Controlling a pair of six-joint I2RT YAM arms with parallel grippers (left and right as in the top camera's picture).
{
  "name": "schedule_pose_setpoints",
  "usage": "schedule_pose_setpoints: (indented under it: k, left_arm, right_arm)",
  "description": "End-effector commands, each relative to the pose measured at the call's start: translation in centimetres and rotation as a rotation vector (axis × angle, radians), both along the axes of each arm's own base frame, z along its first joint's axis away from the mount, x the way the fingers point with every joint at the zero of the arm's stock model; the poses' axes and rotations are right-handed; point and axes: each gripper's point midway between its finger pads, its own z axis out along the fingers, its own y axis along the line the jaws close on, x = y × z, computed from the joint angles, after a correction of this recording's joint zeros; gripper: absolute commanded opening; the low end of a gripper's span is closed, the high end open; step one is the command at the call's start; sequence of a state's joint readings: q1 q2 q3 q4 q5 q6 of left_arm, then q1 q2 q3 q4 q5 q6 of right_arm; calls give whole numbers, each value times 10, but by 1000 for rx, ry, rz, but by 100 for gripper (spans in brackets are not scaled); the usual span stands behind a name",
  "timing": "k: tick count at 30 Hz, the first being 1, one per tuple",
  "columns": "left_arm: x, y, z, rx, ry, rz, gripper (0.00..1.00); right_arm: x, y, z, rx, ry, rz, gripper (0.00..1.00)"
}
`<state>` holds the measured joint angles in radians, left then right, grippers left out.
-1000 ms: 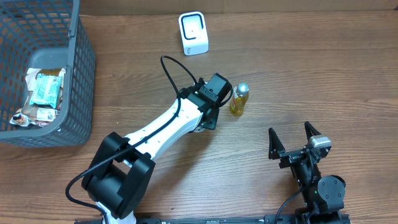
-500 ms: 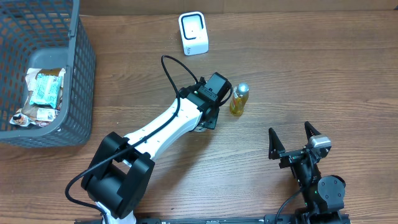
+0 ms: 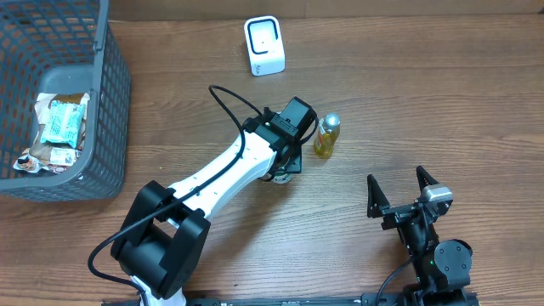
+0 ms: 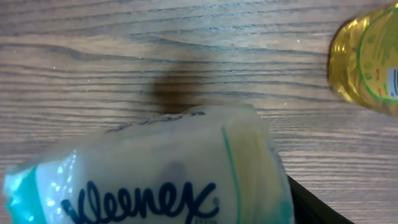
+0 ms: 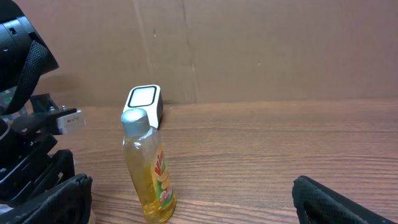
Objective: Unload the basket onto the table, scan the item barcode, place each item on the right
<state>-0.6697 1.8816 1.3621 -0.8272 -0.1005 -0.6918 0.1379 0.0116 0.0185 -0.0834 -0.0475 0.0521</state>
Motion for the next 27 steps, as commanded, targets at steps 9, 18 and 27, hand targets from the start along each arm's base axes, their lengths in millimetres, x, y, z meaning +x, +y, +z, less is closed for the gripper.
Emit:
schedule_pose_setpoints:
  k: [9, 18, 27]
  left_arm:
    - [-8, 7, -3, 26, 36, 60, 61]
    - [-8, 7, -1, 43, 36, -6, 86]
    - [15, -2, 58, 27, -19, -60, 90]
  right_arm:
    - [0, -2, -3, -1, -1, -9, 100]
    - [0, -2, -3, -1, -1, -9, 100]
    - [0, -2, -3, -1, -1, -9, 100]
